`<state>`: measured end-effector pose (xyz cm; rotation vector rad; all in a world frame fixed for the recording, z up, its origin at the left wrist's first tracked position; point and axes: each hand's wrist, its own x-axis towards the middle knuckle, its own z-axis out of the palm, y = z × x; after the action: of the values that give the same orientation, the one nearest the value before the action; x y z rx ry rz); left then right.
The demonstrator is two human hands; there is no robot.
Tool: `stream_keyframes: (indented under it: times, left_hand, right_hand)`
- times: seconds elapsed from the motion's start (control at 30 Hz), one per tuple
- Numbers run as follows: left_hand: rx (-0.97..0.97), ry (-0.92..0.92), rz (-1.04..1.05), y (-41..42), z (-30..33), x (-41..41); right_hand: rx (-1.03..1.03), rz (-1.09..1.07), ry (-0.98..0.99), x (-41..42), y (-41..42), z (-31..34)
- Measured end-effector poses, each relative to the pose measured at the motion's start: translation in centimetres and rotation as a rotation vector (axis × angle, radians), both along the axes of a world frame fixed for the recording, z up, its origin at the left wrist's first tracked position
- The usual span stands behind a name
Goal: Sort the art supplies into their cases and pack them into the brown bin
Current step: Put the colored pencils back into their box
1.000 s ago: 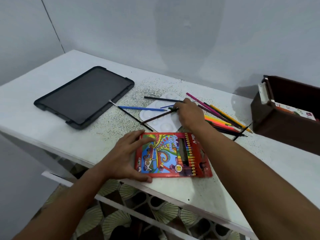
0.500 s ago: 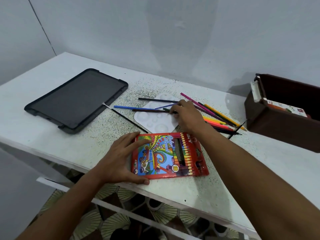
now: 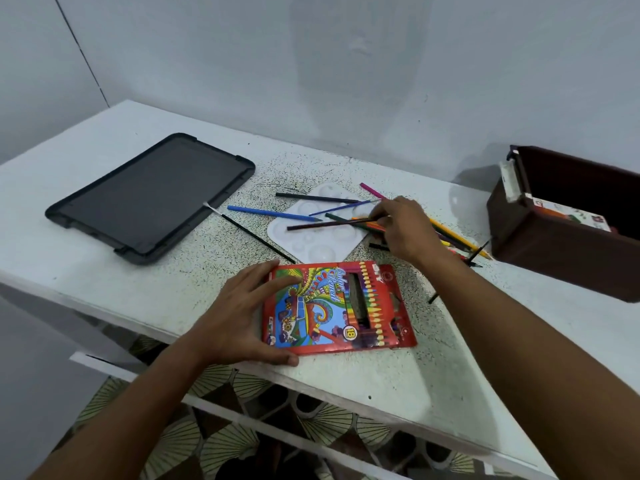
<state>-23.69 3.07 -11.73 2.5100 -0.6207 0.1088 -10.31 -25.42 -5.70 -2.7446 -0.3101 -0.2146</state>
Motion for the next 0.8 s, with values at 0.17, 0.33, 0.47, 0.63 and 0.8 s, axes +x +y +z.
stream_keyframes:
  times: [0.17,0.33,0.47,0.63,0.8]
  left_hand:
    - [-0.015,-0.010,0.003,-0.2,0.0,-0.1]
    - [-0.028,-0.012,0.004,-0.2,0.0,0.0]
    - [-0.023,-0.003,0.013,-0.1,-0.1,0.0]
    - [-0.031,-0.014,0.013,-0.2,-0.1,0.0]
    - [-0.022,-0.001,0.017,-0.3,0.1,-0.2]
  right_hand:
    - [0.036,-0.119,-0.030,-3.6,-7.4,1.8]
    - [-0.070,-0.236,-0.004,-9.1,-13.7,1.5]
    - [-0.041,-0.191,0.015,-11.7,-14.6,0.5]
    - [0.025,-0.060,0.030,-12.5,-12.4,-1.4]
    - [0.105,0.103,0.038,-12.8,-8.0,-2.0]
